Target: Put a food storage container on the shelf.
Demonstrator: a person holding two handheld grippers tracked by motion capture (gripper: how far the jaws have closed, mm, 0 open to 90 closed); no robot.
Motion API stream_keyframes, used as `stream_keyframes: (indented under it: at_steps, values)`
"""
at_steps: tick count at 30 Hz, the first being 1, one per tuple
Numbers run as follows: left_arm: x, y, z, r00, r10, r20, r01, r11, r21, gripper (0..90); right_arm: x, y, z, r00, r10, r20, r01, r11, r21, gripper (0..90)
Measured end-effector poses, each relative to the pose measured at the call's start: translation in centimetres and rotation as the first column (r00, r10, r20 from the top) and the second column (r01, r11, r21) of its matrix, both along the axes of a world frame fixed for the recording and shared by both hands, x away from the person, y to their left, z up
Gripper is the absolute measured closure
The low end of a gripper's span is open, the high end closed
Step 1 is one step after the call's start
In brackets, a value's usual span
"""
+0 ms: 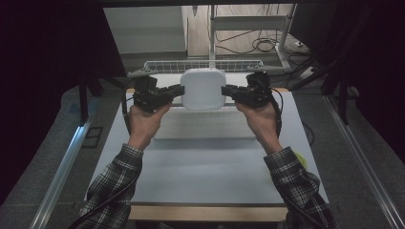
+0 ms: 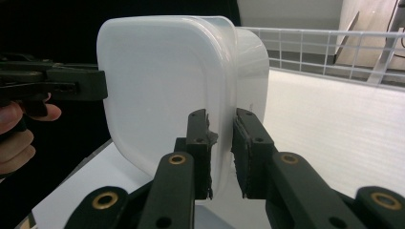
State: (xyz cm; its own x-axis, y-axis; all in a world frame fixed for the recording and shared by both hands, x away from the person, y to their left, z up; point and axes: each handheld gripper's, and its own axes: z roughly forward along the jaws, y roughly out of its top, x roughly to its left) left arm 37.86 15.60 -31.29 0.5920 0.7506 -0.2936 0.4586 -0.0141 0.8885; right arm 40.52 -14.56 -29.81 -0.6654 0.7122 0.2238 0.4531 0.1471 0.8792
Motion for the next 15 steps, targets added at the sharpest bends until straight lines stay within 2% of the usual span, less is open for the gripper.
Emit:
stream_keyframes:
  at_steps: [8,15]
  values:
    - [1.9,0.0,-0.1,0.9997,0.004,-0.024,-0.004,1.0000,-0.005,78.3,1.7,0.3,0.0,0.9996,-0.021,-0.017,0.021,1.000,-0.001,77.4]
    - [2.5,-0.1,-0.3,0.9997,0.016,-0.019,-0.016,0.9999,-0.001,77.1,2.4,0.4,0.0,0.9996,-0.022,-0.017,0.022,1.000,-0.006,77.0]
